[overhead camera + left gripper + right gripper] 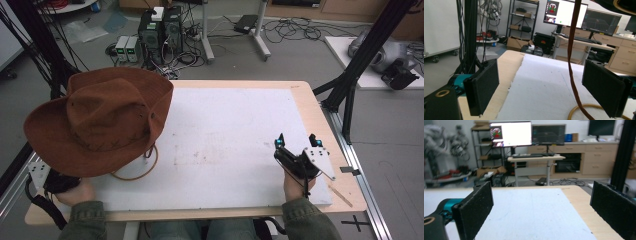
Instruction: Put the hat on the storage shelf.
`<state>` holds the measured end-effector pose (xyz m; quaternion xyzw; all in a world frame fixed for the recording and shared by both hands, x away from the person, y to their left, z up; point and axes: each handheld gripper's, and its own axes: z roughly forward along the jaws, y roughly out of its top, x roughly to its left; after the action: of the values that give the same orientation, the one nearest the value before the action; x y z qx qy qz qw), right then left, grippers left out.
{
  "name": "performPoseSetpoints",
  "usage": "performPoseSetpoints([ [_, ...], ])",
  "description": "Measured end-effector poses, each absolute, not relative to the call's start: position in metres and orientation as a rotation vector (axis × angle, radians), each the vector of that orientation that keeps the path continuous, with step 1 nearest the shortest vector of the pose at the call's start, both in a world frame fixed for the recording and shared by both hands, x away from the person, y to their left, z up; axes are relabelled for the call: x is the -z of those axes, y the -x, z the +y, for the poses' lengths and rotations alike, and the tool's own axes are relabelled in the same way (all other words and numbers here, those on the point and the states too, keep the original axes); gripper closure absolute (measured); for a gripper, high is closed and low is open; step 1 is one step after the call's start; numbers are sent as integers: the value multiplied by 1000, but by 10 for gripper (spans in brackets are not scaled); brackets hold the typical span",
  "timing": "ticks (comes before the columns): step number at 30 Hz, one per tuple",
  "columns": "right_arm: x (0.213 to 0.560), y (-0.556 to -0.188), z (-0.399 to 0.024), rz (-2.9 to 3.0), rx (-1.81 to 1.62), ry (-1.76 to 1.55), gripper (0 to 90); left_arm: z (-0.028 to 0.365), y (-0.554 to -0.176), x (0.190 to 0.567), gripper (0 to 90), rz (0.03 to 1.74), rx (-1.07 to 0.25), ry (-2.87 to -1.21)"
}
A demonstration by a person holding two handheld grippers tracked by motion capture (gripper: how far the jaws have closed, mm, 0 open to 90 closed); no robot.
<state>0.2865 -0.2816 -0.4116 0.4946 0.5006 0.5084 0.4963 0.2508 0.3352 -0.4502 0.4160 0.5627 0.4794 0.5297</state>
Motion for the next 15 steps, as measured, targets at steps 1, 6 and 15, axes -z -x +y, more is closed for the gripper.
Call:
performPoseSetpoints([
  [1,413,-287,-279,1221,-1228,-1186,43,335,-251,450,144,1343,-1147,-994],
  [6,420,-292,-274,1269,-1235,-1208,42,335,-251,450,145,1344,-1142,-996],
  [15,427,-298,-276,1292,-1231,-1233,42,335,-251,450,144,1344,-1144,-1002],
])
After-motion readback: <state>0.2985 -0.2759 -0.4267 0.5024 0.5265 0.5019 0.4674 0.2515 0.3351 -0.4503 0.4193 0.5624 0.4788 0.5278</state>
